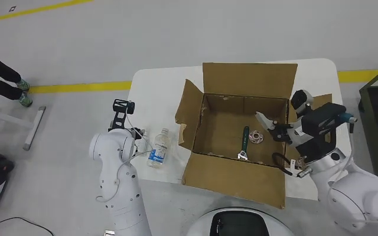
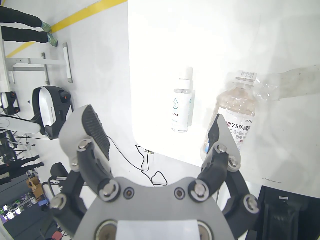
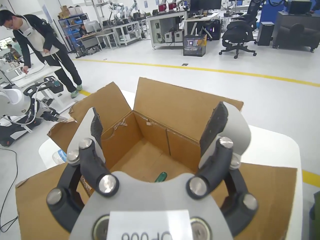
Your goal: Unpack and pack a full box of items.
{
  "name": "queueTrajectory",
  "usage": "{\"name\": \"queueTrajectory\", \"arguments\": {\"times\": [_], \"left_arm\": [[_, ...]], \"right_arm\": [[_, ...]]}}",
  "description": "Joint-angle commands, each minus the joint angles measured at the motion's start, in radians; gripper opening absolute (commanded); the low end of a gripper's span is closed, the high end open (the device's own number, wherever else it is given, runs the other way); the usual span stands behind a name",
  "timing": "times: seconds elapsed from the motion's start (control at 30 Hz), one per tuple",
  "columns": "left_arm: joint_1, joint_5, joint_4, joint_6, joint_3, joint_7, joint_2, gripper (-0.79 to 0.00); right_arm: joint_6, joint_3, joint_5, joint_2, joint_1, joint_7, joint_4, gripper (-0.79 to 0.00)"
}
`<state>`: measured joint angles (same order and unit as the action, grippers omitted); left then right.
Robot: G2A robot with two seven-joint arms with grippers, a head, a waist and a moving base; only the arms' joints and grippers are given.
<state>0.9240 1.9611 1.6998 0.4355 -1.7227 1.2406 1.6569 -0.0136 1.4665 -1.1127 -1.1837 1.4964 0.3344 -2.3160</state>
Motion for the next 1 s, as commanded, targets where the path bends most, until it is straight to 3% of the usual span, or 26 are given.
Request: {"name": "queueTrajectory", "arguments": {"times": [0.0, 0.17, 0.4, 0.97], "left_arm": [[0.000, 0.000, 0.000, 0.000, 0.000, 0.000, 0.000, 0.000], [0.000, 0.000, 0.000, 0.000, 0.000, 0.000, 0.000, 0.000], [0.000, 0.000, 0.000, 0.000, 0.000, 0.000, 0.000, 0.000], [0.000, 0.000, 0.000, 0.000, 0.000, 0.000, 0.000, 0.000]], "right_arm": [[-0.115, -0.024, -0.061, -0.003, -0.031, 0.112, 0.017, 0.000], [-0.353, -0.145, -0.086, -0.025, -0.164, 0.345, 0.072, 0.000], [-0.411, -0.270, -0.077, -0.048, -0.352, 0.558, 0.176, 0.000], [-0.384, -0.291, -0.084, -0.052, -0.367, 0.566, 0.204, 0.000]]}}
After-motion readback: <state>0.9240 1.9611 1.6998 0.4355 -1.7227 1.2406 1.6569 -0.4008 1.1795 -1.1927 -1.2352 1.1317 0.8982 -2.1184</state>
